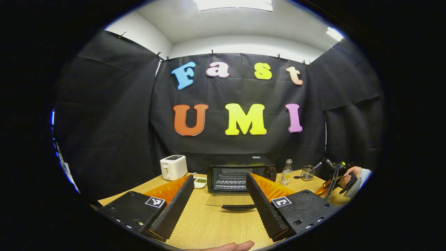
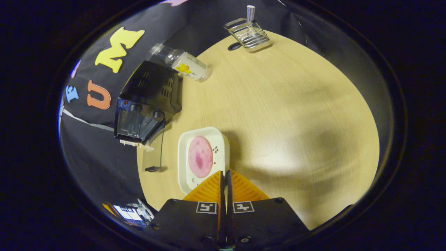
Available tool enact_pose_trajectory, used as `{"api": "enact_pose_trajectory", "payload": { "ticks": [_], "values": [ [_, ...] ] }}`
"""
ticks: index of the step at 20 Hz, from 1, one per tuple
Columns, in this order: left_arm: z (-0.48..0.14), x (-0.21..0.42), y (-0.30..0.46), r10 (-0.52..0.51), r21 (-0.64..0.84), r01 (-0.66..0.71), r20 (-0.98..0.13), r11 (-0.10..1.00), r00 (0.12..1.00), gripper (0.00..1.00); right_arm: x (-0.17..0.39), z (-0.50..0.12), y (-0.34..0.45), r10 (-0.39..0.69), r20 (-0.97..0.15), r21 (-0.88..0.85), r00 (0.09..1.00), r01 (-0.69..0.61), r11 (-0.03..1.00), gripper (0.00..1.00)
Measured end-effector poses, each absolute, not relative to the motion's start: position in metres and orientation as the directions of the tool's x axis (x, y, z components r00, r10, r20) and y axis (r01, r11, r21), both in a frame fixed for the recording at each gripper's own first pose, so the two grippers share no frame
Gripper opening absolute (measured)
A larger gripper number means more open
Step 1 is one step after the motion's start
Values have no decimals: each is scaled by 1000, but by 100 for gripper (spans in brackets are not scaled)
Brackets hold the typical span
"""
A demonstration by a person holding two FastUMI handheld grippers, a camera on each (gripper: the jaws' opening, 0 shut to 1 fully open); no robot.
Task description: Open the electric oven with the left hand, put the food in, and close the electric oven.
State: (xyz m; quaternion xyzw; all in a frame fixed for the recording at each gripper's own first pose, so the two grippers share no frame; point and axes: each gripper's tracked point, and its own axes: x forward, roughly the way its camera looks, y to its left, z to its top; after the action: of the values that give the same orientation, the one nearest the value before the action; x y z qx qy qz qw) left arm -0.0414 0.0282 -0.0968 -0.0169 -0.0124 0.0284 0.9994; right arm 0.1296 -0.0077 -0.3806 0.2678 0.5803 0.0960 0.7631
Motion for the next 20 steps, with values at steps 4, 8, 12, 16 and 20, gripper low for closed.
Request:
{"api": "enact_pose_trajectory", "payload": {
  "ticks": [4,8,12,16,20],
  "values": [
    [-99,-49,34,68,-12,-68,23,998,997,95,125,-347,0,448,-821,516,353,127,847,4],
    [-103,-52,41,61,-9,-61,18,998,998,95,123,-315,27,461,-796,528,393,78,846,4],
    [-107,-53,52,64,8,-64,13,998,998,95,121,-291,68,498,-773,549,394,21,836,1],
    [-115,-51,63,82,13,-82,-7,997,997,95,128,-283,109,526,-763,564,376,-13,826,1],
    [-119,-49,70,93,8,-93,-16,996,996,95,144,-287,145,532,-763,570,367,-5,821,1]
  ]
}}
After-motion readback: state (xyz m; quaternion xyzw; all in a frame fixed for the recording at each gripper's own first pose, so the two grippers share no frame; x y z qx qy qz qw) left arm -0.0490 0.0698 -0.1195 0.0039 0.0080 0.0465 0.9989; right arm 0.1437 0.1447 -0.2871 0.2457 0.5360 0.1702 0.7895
